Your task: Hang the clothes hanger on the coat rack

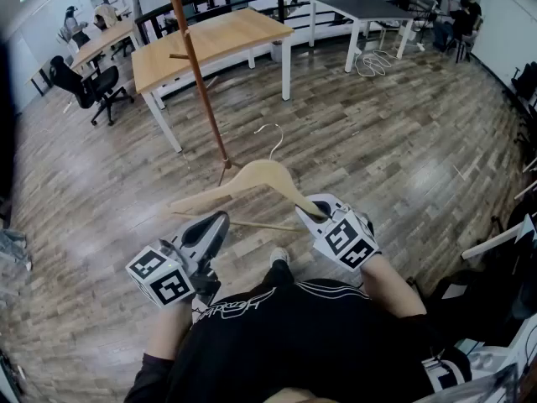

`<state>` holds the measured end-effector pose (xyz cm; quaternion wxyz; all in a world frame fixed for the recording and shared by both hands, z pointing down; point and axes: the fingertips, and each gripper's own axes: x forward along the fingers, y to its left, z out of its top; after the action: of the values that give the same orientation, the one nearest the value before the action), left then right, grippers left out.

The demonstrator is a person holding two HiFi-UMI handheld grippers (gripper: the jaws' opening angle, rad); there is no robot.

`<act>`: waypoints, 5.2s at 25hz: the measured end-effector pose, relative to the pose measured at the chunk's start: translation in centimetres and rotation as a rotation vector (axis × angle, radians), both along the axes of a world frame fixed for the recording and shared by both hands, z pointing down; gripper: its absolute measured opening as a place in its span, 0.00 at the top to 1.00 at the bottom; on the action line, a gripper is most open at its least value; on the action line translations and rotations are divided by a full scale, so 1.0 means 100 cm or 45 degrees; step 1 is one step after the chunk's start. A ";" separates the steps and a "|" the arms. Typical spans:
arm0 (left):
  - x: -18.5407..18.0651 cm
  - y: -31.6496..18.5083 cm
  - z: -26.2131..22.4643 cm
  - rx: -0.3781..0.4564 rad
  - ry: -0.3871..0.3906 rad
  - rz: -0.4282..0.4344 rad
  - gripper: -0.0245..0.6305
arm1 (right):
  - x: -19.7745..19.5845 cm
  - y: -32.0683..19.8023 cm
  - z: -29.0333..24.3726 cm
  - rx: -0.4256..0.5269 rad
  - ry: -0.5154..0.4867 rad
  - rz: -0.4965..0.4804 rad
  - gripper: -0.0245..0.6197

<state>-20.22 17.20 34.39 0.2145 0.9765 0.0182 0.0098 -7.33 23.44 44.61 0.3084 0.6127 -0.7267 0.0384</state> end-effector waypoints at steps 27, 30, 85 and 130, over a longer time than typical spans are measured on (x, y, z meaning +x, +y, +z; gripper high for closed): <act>0.056 -0.046 0.033 -0.055 -0.054 0.039 0.95 | 0.050 -0.051 0.023 -0.025 -0.077 0.026 0.90; 0.078 -0.076 0.042 -0.077 -0.073 0.042 0.95 | 0.070 -0.076 0.030 -0.036 -0.079 0.044 0.90; 0.258 -0.483 0.017 -0.074 -0.027 -0.621 0.95 | 0.266 -0.554 -0.013 0.012 0.037 -0.617 0.90; 0.247 -0.510 0.068 -0.244 -0.045 -1.024 0.95 | 0.259 -0.668 0.035 0.073 0.157 -0.844 0.90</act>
<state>4.48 -33.84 41.21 0.2916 0.8811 -0.3675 -0.0596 18.56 -43.32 48.16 0.3303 0.3527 -0.8670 -0.1215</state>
